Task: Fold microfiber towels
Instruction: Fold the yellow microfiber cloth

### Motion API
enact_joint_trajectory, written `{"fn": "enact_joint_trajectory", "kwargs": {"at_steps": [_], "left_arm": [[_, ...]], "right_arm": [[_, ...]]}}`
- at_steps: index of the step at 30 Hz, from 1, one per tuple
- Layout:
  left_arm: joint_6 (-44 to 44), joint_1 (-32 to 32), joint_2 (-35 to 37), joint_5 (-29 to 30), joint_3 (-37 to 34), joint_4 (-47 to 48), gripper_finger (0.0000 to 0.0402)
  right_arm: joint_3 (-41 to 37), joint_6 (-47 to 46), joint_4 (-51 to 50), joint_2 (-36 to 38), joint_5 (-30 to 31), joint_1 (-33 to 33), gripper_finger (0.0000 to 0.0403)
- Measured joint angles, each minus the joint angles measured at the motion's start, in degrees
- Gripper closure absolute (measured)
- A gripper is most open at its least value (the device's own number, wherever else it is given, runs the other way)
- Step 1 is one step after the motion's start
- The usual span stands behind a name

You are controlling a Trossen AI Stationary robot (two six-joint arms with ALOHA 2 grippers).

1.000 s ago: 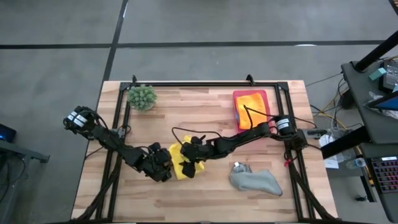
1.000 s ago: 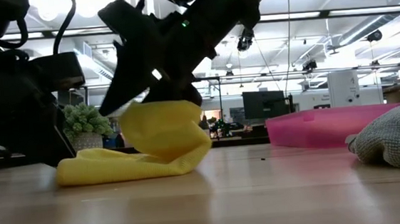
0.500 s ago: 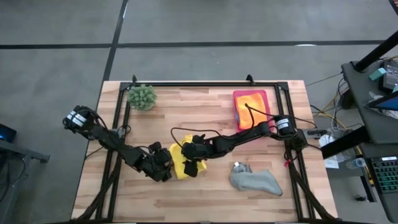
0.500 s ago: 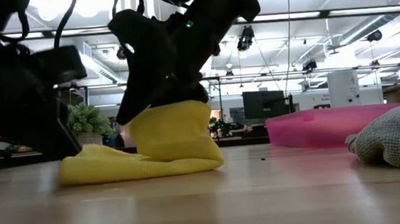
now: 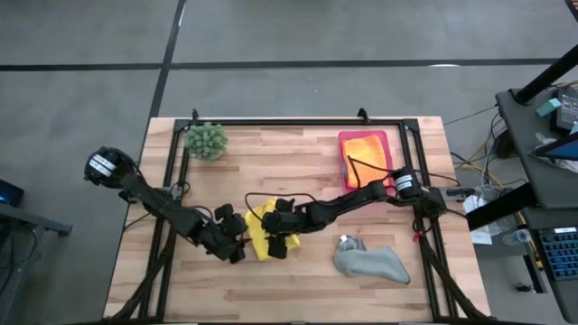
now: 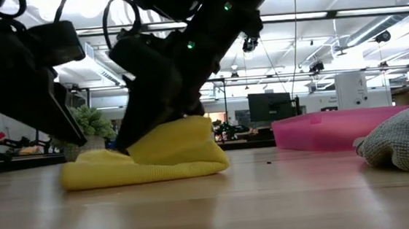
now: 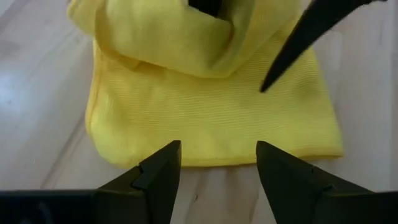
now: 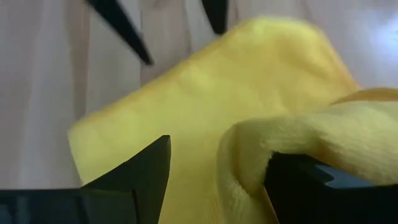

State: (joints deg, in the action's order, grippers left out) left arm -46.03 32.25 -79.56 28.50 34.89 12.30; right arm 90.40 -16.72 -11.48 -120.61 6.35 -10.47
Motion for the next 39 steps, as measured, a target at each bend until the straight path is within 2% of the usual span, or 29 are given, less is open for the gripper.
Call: {"fn": "enact_joint_trajectory", "kwargs": {"at_steps": [2, 7, 9, 11, 13, 17, 20, 29, 39], "left_arm": [[0.41, 0.01, 1.16, -0.46, 0.00, 0.78, 0.0208], [4.31, 0.11, 4.62, -1.08, 0.00, 0.62, 0.0208], [7.31, -0.06, 6.04, 0.83, 0.00, -0.17, 0.0208], [10.30, -0.69, 6.65, 5.24, -0.08, -0.73, 0.0208], [13.37, -1.64, 6.64, 8.28, -0.76, -3.41, 0.0208], [20.06, -4.22, 4.82, 8.95, -2.74, -12.44, 0.0208], [22.34, -6.39, 2.59, 9.77, -3.19, -15.59, 0.0208], [22.02, -9.57, -3.70, 10.50, -2.99, -17.66, 0.0208], [11.42, -9.01, -2.11, 1.97, -2.93, -4.50, 0.0208]], "right_arm": [[0.12, -0.20, 0.01, -0.12, 3.62, -0.10, 0.0181], [0.14, 4.59, 0.56, -0.42, 1.51, -0.08, 0.0182], [0.14, 5.98, 0.93, -0.43, 1.35, -0.37, 0.0182], [0.14, 6.32, 1.91, -0.43, 1.19, -0.48, 0.0182], [0.14, 6.35, 2.38, -0.43, 1.15, -0.45, 0.0182], [0.14, 6.36, 3.03, -0.43, 1.34, -0.36, 0.0182], [0.14, 6.30, 3.08, -0.43, 1.25, -0.38, 0.0182], [0.14, 6.37, 2.82, -0.43, 1.25, -0.38, 0.0182], [0.14, 7.41, 1.43, 0.86, 1.21, -0.41, 0.0182]]}}
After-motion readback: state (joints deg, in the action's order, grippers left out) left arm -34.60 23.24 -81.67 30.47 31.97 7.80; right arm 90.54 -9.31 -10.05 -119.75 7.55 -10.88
